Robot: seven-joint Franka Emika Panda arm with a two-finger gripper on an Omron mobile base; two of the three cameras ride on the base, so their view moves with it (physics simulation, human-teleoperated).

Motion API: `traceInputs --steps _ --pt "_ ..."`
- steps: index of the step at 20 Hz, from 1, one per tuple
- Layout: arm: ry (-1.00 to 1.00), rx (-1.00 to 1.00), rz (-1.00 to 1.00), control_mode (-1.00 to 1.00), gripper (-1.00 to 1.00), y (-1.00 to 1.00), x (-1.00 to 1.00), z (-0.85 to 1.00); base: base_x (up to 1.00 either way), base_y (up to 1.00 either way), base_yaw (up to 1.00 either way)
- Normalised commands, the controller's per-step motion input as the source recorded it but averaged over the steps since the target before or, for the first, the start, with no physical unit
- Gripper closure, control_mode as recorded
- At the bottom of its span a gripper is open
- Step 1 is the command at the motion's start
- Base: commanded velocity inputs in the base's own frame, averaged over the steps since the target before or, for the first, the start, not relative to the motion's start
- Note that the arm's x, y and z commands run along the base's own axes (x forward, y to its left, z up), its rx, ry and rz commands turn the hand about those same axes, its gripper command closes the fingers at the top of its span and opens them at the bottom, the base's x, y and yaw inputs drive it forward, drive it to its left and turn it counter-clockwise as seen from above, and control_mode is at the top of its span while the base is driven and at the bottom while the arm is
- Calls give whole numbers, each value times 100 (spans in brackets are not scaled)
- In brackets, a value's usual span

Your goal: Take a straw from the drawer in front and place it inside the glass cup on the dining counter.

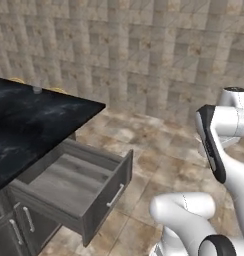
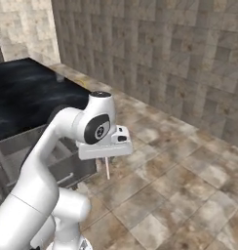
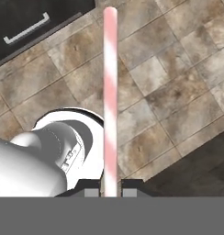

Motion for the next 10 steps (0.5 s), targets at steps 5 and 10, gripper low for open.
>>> traceInputs --steps 5,10 --pt "0 0 0 100 100 0 0 0 91 -48 19" --pt "0 0 0 100 100 0 0 0 61 -65 31"
